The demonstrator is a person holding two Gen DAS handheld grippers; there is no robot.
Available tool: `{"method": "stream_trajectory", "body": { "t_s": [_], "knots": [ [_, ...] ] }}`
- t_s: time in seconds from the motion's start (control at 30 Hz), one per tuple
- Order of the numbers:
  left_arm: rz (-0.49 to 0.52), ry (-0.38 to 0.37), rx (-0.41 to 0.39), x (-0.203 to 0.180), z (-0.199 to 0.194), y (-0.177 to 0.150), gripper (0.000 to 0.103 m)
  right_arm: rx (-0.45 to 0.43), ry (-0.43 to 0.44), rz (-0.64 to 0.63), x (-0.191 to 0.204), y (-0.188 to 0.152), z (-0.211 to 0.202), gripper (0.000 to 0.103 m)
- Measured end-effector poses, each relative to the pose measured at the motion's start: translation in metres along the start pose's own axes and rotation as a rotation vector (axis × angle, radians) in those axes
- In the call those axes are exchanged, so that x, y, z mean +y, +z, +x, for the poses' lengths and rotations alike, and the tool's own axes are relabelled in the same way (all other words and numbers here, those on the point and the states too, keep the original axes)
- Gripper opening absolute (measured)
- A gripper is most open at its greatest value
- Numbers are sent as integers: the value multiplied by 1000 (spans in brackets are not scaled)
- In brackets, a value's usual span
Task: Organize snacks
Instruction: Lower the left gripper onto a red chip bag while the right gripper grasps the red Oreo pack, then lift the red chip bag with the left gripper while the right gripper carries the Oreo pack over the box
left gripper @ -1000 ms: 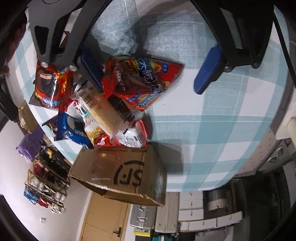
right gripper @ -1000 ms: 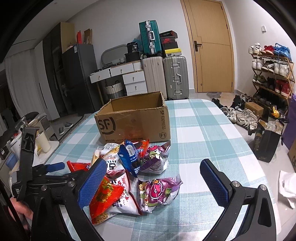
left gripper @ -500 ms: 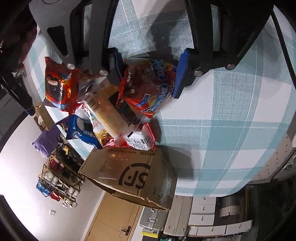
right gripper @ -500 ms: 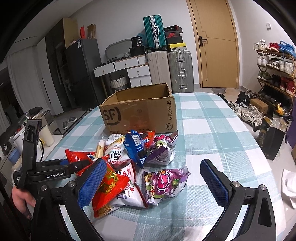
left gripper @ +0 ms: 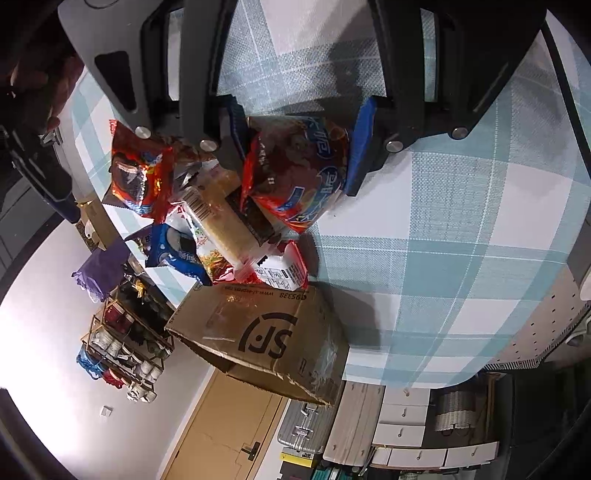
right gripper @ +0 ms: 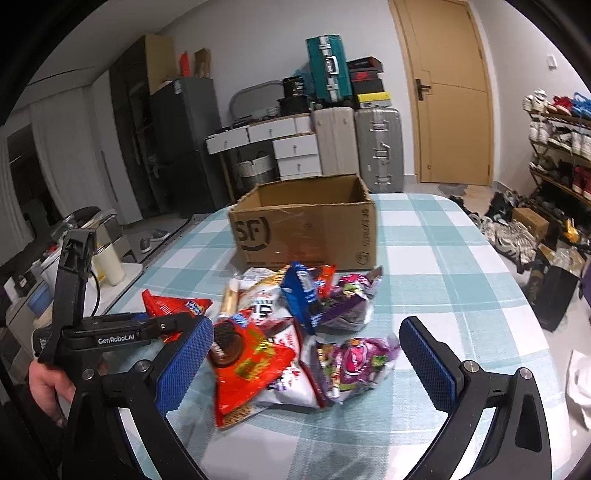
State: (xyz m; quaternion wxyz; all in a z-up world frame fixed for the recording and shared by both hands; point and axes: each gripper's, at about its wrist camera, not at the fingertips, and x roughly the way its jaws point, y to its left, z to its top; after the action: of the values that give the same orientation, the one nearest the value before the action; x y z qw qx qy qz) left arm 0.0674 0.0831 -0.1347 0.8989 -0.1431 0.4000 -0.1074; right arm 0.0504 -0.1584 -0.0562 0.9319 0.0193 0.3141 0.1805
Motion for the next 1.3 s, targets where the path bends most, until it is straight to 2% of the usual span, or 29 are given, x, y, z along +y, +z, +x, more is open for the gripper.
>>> {"method": "stream_trajectory", "body": {
  "t_s": [0.57, 1.0, 1.07, 1.1, 1.13, 1.3],
  "knots": [
    [-11, -28, -72, 10, -59, -9, 43, 80, 84, -83, 31, -8, 31, 103],
    [-44, -15, -90, 24, -78, -20, 43, 185, 50, -188, 48, -14, 71, 102],
    [-45, -15, -91, 25, -78, -20, 43, 208, 55, -176, 46, -15, 76, 87],
    [-47, -15, -92, 25, -79, -20, 43, 218, 51, -175, 45, -15, 78, 70],
    [-47, -15, -94, 25, -80, -20, 43, 226, 38, -178, 45, -16, 80, 63],
    [-49, -18, -99, 25, -84, -19, 43, 204, 64, -149, 39, -16, 75, 57]
  ]
}}
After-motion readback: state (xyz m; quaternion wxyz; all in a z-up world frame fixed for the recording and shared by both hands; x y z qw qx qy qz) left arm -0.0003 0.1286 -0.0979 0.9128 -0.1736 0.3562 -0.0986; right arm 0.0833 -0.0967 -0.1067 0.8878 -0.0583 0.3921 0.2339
